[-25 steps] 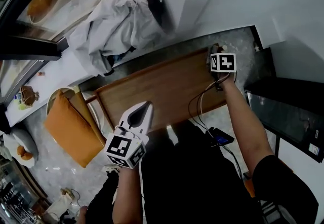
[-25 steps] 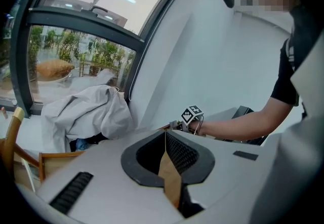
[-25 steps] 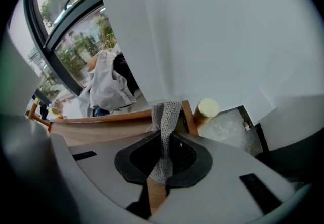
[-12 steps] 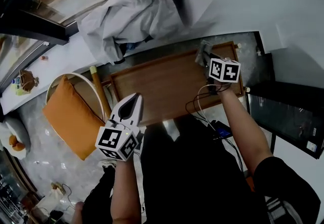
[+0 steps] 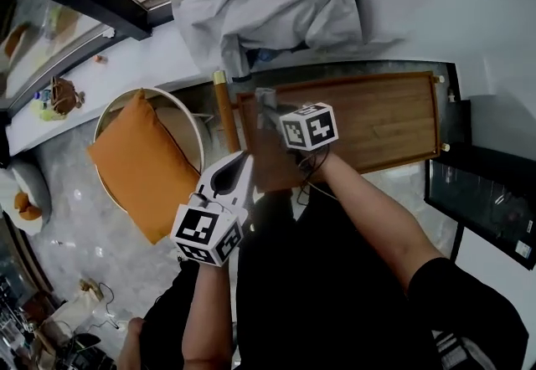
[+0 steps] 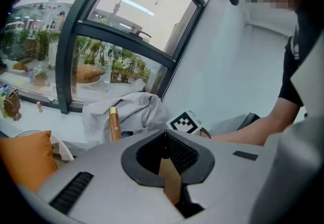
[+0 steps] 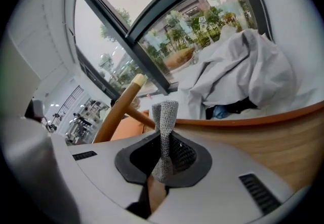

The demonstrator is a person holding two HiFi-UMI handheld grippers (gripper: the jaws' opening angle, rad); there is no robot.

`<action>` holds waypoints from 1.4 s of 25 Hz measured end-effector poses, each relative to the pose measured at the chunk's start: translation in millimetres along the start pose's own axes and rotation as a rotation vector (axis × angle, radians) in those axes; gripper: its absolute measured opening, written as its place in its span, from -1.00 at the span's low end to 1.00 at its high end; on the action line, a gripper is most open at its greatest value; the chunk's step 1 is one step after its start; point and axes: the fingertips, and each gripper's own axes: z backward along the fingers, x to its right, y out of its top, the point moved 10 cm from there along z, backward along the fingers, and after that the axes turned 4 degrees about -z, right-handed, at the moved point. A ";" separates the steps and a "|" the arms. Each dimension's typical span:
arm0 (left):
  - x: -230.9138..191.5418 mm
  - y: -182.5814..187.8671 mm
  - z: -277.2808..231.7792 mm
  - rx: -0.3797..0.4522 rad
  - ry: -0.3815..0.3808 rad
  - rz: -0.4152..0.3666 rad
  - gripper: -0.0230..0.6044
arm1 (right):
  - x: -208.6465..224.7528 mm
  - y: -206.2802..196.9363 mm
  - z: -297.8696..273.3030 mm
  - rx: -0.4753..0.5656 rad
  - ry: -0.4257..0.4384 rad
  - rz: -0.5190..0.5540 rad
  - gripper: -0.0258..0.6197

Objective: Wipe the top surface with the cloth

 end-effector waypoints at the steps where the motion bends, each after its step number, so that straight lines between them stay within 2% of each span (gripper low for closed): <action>1: -4.5 -3.3 6.7 -0.003 0.002 0.002 -0.88 | -10.8 -4.5 -14.4 -0.024 0.009 0.004 -0.81; 4: -19.3 -11.8 23.3 -0.010 0.013 0.022 -0.88 | -32.3 -13.1 -46.7 -0.074 0.002 0.026 -0.81; 8: -32.8 -19.9 35.3 -0.017 0.020 0.043 -0.88 | -33.6 -19.2 -65.7 -0.124 -0.053 0.045 -0.81; 16: -35.3 -23.5 34.8 -0.013 0.020 0.059 -0.88 | -24.9 -20.0 -72.2 -0.188 -0.143 0.121 -0.81; 22: -25.8 -18.4 23.0 -0.020 0.012 0.049 -0.88 | -17.7 -20.5 -72.0 -0.242 -0.149 0.176 -0.81; 26: -10.9 -11.4 10.1 -0.020 0.007 0.034 -0.88 | 4.4 -25.4 -50.1 -0.267 -0.160 0.151 -0.80; 29: 3.2 -9.2 -2.1 -0.025 0.002 0.031 -0.88 | 30.3 -26.3 -29.9 -0.251 -0.183 0.172 -0.81; 35: 40.7 -8.3 -42.5 -0.058 -0.050 0.009 -0.88 | 84.6 -26.4 21.8 -0.251 -0.236 0.138 -0.80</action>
